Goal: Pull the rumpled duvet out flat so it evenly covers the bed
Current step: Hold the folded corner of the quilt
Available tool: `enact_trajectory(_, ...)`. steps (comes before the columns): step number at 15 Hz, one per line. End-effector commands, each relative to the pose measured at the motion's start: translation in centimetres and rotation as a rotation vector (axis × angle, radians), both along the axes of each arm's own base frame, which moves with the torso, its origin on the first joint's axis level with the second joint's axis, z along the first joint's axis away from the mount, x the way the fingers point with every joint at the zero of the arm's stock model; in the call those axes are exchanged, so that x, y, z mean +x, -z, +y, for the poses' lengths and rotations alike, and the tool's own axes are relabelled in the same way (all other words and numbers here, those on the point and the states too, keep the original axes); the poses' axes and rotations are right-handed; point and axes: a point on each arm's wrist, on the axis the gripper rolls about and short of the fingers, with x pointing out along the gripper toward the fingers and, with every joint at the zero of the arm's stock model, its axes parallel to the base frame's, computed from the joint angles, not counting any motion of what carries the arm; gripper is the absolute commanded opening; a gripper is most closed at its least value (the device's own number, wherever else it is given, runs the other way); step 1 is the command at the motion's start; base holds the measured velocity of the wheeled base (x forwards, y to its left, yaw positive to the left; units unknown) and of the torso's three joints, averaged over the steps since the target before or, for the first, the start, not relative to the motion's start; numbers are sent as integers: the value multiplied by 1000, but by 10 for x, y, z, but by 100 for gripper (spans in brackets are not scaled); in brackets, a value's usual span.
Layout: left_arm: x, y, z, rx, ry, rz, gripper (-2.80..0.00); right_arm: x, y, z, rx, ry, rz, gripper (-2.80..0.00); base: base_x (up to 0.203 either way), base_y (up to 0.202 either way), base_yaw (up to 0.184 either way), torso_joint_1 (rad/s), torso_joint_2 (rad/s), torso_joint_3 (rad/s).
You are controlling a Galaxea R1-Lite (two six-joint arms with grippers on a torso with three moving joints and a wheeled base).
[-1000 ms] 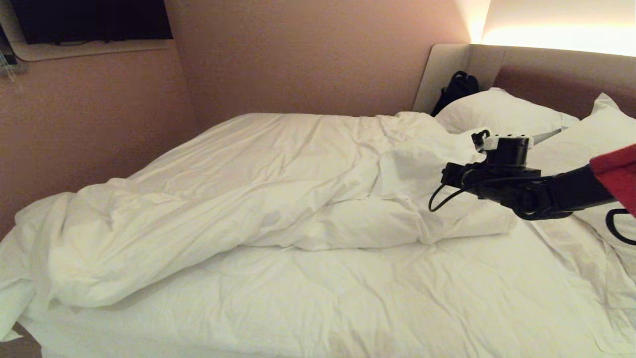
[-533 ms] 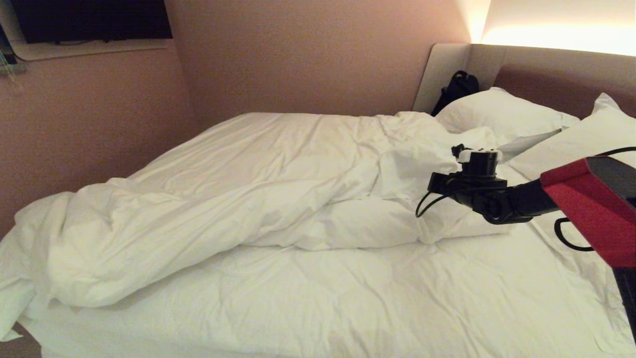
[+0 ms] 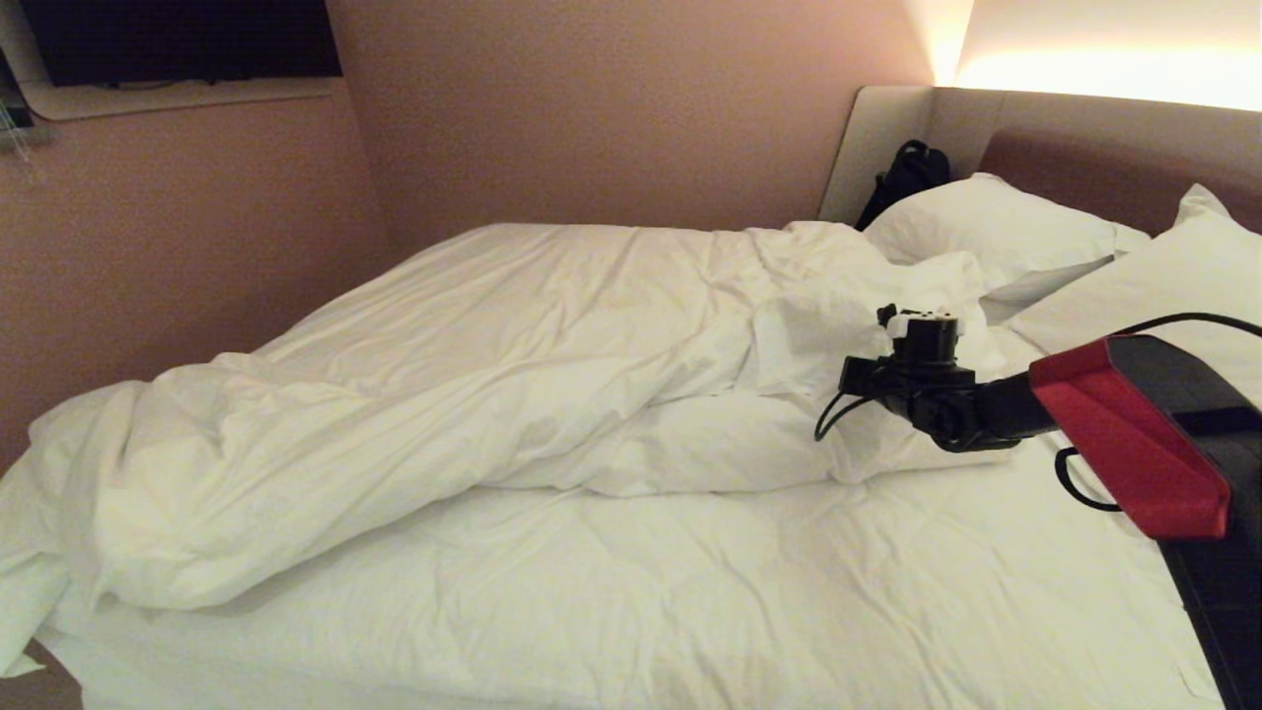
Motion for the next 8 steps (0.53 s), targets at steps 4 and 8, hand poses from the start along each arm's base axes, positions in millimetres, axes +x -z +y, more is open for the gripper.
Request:
enact_trajectory(4,0,0,0,-1,-1,0,-280,12,10,0,-8,48,-20,0,0,0,0,0,0,0)
enact_trajectory(8,0,0,0,-1,-1,0,-280,16,18,0,-10,56,-16,0,0,0,0,0,0,0)
